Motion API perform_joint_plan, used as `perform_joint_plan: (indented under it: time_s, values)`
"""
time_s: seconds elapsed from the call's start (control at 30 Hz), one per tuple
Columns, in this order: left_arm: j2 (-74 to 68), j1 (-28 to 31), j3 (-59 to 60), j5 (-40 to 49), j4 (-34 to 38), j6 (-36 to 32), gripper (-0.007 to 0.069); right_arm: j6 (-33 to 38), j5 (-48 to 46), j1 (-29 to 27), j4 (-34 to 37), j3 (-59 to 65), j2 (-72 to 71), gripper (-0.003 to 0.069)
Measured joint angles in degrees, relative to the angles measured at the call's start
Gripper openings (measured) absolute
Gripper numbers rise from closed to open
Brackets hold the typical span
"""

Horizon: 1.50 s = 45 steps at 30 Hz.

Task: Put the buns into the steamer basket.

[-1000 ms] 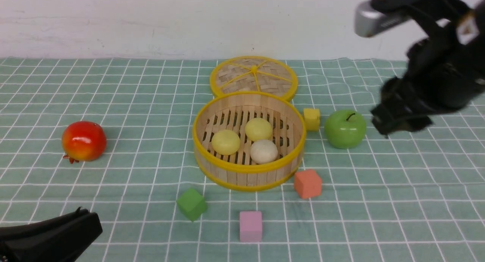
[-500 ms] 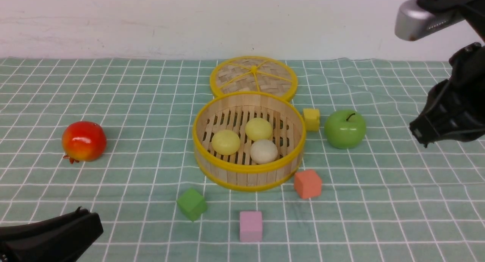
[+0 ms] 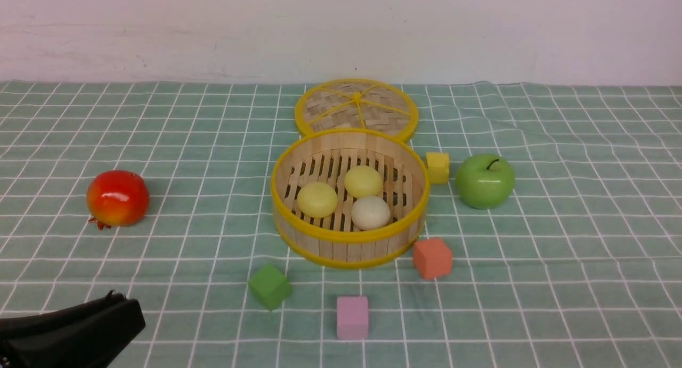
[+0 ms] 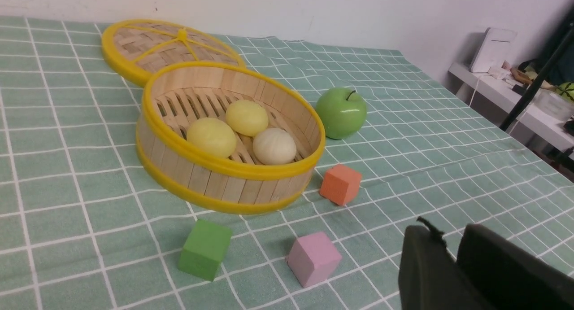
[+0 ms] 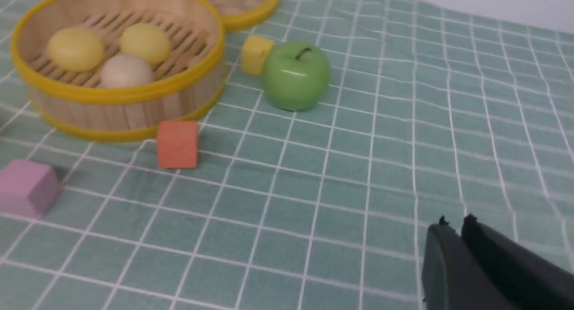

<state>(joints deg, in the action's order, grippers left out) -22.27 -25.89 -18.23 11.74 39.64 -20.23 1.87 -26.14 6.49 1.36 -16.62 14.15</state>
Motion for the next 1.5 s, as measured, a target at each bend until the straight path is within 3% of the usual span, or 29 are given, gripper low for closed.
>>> perform_joint_plan:
  time_s: [0.2, 1.5]
  values:
    - [0.0, 0.0, 0.0, 0.0, 0.0, 0.0, 0.0108, 0.0, 6.8, -5.5, 2.5, 17.7, -13.3, 0.0052]
    - [-0.1, 0.0, 0.0, -1.4, -0.1, 0.0, 0.0134, 0.0, 4.8, -5.7, 2.4, 17.7, -14.7, 0.0066]
